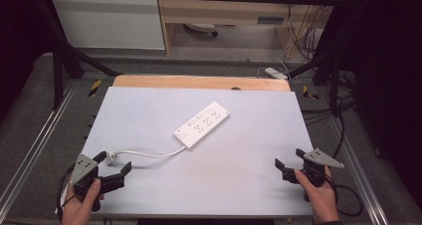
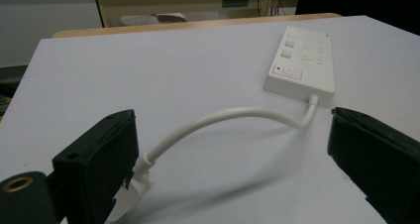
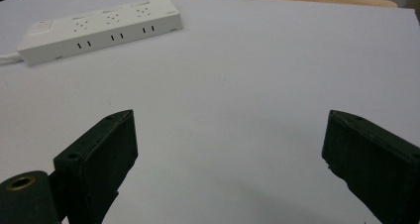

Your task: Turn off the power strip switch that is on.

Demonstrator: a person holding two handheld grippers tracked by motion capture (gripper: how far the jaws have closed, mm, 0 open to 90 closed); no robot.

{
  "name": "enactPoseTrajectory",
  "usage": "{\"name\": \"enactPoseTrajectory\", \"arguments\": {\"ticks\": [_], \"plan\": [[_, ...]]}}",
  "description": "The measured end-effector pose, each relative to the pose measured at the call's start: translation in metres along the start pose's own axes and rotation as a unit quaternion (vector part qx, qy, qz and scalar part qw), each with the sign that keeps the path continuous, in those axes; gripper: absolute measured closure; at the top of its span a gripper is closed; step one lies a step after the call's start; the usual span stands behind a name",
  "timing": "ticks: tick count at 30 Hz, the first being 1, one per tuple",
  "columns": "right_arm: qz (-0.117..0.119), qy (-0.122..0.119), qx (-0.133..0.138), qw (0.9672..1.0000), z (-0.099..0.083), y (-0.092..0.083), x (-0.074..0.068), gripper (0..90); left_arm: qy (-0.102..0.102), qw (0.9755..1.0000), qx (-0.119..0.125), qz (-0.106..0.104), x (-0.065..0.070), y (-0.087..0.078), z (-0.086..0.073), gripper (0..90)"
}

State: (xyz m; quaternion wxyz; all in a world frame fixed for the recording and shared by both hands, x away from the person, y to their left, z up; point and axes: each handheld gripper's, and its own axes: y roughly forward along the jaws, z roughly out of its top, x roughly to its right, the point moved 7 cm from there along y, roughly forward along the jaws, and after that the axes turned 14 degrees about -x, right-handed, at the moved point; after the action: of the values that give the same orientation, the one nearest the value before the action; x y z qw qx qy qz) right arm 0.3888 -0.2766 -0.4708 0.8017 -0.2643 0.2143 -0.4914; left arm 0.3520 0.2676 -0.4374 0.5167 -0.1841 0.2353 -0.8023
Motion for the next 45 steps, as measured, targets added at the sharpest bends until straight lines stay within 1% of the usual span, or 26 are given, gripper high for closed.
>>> {"name": "enactPoseTrajectory", "arguments": {"ticks": [3, 6, 14, 23, 37, 42, 43, 45], "plan": [[-0.001, -0.002, -0.002, 1.0, -0.001, 0.0, 0.0, 7.0, 0.0, 1.0, -0.002, -0.002, 0.001, 0.0, 0.0, 5.4], [0.003, -0.004, 0.0, 1.0, 0.0, 0.0, -0.001, 6.9, -0.001, 1.0, -0.002, -0.004, 0.001, 0.001, -0.001, 5.4], [0.012, -0.01, 0.014, 0.9998, 0.005, -0.002, -0.006, 6.0, -0.005, 1.0, -0.004, -0.005, 0.0, 0.001, -0.001, 5.3], [0.025, -0.012, 0.02, 0.9994, 0.008, -0.003, -0.011, 4.6, -0.006, 0.9999, -0.007, -0.007, 0.001, 0.002, -0.002, 5.2], [0.028, -0.006, 0.017, 0.9995, 0.01, -0.005, -0.012, 2.6, -0.001, 0.9999, -0.012, -0.009, 0.002, 0.003, -0.003, 5.2], [0.028, -0.013, 0.01, 0.9995, 0.009, -0.004, -0.015, 2.2, -0.001, 0.9999, -0.011, -0.01, 0.002, 0.004, -0.003, 5.2], [0.032, -0.016, 0.009, 0.9993, 0.009, -0.003, -0.016, 2.1, -0.001, 0.9999, -0.012, -0.01, 0.002, 0.004, -0.003, 5.2], [0.032, -0.017, 0.007, 0.9993, 0.009, -0.003, -0.016, 2.2, 0.002, 0.9998, -0.015, -0.01, 0.002, 0.004, -0.003, 5.2]]}}
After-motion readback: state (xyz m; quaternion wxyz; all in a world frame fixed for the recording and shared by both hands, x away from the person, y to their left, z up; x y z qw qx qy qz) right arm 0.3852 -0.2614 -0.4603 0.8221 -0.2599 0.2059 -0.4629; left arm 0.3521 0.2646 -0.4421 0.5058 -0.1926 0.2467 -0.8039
